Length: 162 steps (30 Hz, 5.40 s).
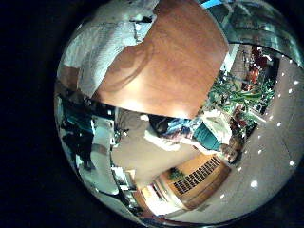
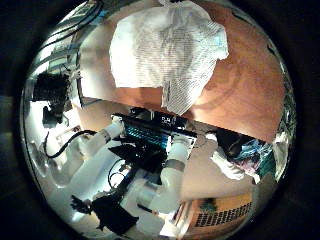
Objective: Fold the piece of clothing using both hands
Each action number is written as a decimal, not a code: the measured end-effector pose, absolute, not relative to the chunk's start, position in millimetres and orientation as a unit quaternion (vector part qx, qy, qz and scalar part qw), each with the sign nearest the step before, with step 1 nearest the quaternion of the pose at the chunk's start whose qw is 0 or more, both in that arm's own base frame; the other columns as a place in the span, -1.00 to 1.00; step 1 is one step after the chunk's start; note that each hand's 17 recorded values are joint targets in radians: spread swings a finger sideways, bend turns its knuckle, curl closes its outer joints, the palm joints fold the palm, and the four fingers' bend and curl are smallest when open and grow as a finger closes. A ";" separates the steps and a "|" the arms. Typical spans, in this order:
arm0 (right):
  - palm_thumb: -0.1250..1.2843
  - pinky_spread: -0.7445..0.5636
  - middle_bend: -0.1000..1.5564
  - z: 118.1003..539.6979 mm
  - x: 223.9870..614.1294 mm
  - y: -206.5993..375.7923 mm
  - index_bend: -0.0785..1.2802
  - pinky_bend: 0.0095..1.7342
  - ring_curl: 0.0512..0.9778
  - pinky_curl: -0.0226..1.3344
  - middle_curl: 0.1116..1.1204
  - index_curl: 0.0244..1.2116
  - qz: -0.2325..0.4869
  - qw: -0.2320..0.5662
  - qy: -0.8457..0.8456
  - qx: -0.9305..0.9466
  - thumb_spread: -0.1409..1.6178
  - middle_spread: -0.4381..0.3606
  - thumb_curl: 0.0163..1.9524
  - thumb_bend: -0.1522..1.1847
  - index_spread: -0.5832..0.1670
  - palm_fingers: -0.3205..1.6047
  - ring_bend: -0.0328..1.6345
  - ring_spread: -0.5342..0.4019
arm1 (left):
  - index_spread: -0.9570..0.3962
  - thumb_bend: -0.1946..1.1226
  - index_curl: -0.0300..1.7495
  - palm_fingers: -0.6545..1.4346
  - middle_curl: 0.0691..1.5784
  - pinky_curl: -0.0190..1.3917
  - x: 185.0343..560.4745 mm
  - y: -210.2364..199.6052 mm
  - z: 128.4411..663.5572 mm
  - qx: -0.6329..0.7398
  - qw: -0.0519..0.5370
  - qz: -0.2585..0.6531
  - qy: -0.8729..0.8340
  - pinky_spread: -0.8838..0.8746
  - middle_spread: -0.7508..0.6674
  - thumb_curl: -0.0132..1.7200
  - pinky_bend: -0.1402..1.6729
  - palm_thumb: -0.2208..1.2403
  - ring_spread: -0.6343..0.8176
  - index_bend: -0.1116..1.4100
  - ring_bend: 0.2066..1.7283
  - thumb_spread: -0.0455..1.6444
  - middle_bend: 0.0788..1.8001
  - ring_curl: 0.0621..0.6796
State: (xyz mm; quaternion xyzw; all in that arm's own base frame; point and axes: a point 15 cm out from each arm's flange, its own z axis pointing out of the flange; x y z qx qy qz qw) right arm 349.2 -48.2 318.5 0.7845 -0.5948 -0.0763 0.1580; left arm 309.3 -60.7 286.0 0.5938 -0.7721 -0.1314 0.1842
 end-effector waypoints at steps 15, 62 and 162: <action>-0.86 0.63 -0.59 320.2 334.1 -73.3 -0.67 -0.26 -0.66 -0.68 -0.54 -0.64 -0.099 0.155 -0.613 0.768 0.36 0.16 -0.82 -0.82 -0.34 -0.66 -0.32 0.47 | 0.46 -0.83 -0.73 -0.44 -0.77 -0.53 303.7 -57.6 254.2 0.584 0.148 -0.142 -0.785 0.68 0.69 -0.93 -0.54 -0.85 0.69 -0.67 -0.60 0.16 -0.89 -0.62; -0.83 0.68 -0.54 291.8 287.7 -33.9 -0.65 -0.39 -0.59 -0.60 -0.50 -0.60 -0.149 0.217 -0.603 0.753 0.44 0.14 -0.80 -0.81 -0.24 -0.55 -0.37 0.48 | 0.09 -0.71 -0.52 0.52 -0.28 -0.40 340.5 -100.5 149.2 0.511 0.040 -0.211 -0.832 -0.33 -0.25 -0.61 -0.25 0.04 -0.58 -0.36 0.01 0.42 -0.13 -0.02; 0.62 -0.15 0.57 331.1 334.4 -1.7 0.58 0.54 0.52 0.26 0.70 0.48 0.040 0.078 -0.623 0.777 0.43 -0.44 -0.37 -0.79 -0.34 0.41 0.71 -0.34 | -0.62 -0.73 0.62 0.61 0.25 0.10 344.1 -77.8 313.3 0.526 0.128 -0.208 -0.815 -0.79 -0.85 -0.44 0.15 0.24 -0.81 -0.58 0.32 0.43 -0.11 0.45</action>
